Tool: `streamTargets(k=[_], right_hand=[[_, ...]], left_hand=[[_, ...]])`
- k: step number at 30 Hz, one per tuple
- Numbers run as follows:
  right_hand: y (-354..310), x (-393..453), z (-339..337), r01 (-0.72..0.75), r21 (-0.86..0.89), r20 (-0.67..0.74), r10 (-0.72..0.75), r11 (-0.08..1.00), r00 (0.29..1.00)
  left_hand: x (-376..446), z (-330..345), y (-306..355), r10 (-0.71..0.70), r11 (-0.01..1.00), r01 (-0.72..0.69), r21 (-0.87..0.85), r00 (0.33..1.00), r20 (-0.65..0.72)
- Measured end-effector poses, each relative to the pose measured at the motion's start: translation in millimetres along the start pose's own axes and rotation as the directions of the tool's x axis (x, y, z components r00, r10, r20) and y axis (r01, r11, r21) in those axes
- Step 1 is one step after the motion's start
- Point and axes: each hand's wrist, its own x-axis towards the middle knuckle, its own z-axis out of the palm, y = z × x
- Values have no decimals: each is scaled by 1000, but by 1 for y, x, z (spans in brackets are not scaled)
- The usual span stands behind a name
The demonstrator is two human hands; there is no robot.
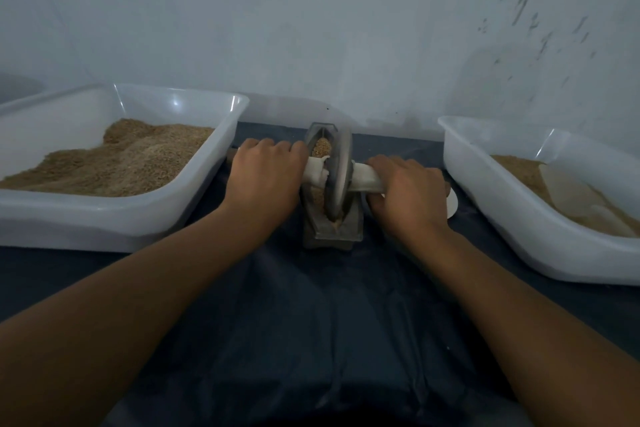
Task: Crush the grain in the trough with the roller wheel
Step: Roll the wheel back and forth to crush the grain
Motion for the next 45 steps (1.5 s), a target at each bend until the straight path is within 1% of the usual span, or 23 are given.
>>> streamTargets(k=[4,6,9,16,21,24,28,32,34,37,41,45], right_hand=[[6,11,7,20,-19,62,-18,1000,998],[8,18,11,34,-41,80,-30,999,996],[11,28,18,56,-78,92,-49,995,995],[15,56,35,73,-136,128,-56,988,990],[22,67,46,56,-87,167,-41,995,985],[25,75,49,37,-54,203,-25,998,979],[27,89,50,36,-50,283,-20,998,959],[29,97,51,4,-36,369,9,999,929],[30,98,52,-14,-31,384,24,999,923],[30,97,51,-18,-43,374,33,999,927],[26,86,52,21,-69,249,-3,997,968],[21,69,47,24,-69,188,-10,997,982]], left_hand=[[8,12,2,-1,1000,1,0,999,47],[9,15,1,-16,1000,16,14,999,42],[9,21,-1,-25,1000,25,2,999,29],[23,34,-4,-74,997,74,5,994,74],[36,42,-3,-66,997,64,40,996,58],[44,46,-3,-74,997,73,24,997,35],[51,55,-7,-55,998,56,-39,998,26],[57,59,-7,-44,998,44,-36,999,16],[59,59,-6,-44,999,44,-17,999,6],[56,57,-5,-54,999,54,6,998,15],[47,54,-6,-54,999,54,-5,998,20],[35,44,-4,-57,998,57,13,998,5]])
